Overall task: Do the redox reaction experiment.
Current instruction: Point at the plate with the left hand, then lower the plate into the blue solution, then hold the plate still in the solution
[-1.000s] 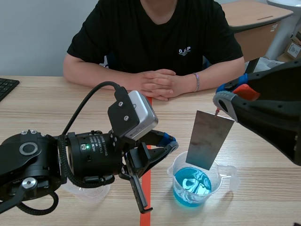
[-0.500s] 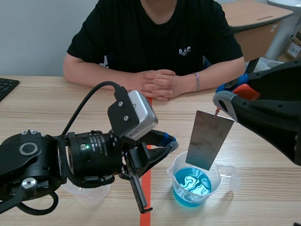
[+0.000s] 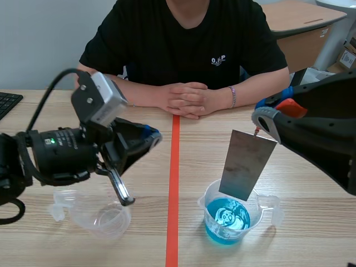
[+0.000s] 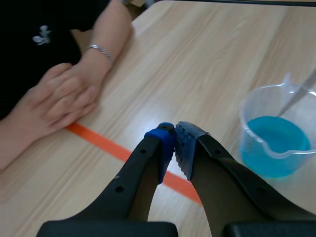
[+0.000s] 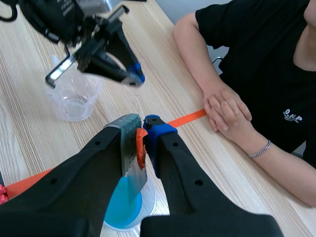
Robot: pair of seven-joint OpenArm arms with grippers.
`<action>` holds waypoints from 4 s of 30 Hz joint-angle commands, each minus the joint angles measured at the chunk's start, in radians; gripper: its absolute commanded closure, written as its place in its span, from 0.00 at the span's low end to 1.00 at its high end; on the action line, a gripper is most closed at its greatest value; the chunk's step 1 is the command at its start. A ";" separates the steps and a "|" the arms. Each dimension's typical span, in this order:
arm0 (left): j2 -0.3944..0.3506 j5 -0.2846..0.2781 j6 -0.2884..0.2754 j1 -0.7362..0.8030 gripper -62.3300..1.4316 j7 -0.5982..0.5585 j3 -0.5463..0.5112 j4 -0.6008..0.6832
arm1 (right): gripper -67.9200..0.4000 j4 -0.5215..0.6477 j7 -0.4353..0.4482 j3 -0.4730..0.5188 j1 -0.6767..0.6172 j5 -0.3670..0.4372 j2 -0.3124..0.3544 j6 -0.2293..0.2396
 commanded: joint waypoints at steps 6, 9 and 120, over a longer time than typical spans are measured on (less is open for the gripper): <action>-0.106 -0.007 0.005 0.163 0.91 -0.055 -0.154 0.099 | 0.97 0.005 0.016 0.003 0.003 0.007 0.013 -0.006; -0.145 -0.008 0.009 0.259 0.91 -0.089 -0.235 0.116 | 0.97 0.005 0.016 0.003 0.003 0.007 0.013 -0.006; 0.242 0.005 0.083 1.205 0.91 -0.028 -0.944 0.137 | 0.97 -0.423 0.325 -0.268 0.261 -0.270 0.014 0.060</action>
